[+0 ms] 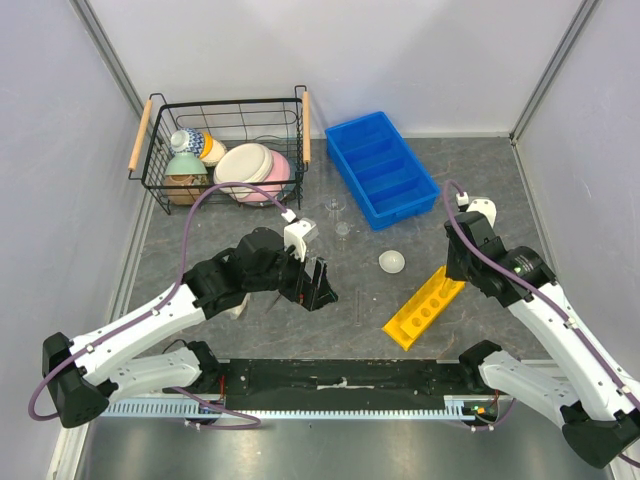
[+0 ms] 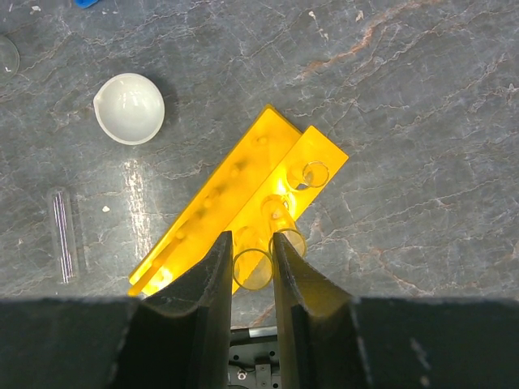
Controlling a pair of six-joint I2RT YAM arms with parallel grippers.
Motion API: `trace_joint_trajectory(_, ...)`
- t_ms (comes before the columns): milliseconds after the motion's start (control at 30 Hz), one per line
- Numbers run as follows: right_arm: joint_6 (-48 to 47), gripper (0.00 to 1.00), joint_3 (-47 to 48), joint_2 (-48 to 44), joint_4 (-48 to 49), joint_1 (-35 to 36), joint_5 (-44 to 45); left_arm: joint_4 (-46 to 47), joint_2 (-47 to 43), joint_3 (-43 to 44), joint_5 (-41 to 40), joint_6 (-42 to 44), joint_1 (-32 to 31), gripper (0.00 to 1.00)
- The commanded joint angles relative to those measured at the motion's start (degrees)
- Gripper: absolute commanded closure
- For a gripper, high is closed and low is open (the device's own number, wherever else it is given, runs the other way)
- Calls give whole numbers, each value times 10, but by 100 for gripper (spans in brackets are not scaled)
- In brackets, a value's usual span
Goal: Organize the chemistry lab equipment
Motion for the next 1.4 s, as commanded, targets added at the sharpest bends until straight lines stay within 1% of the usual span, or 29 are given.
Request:
trace_joint_trajectory(0,11,80,-7,-7,8,2,19,16,-11,0,10,3,-2,1)
trace_joint_trajectory(33,12,77,-7,-7,7,2,19,16,-11,-1,10,3,-2,1)
trace_joint_trajectory(167,13,73,-8,-7,8,3,19,16,-12,-1,10,4,-2,1)
trace_joint_trajectory(533,13,67,-8,-8,6,4,20,16,-10,2,11,5,-2,1)
trace_joint_trajectory(733,13,66,-6,-10,3,5,21,16,-9,4,13,6,-3,1)
trace_joint_trajectory(1367,13,66,4,-12,1,8,10,15,-8,4,11,5,-3,1)
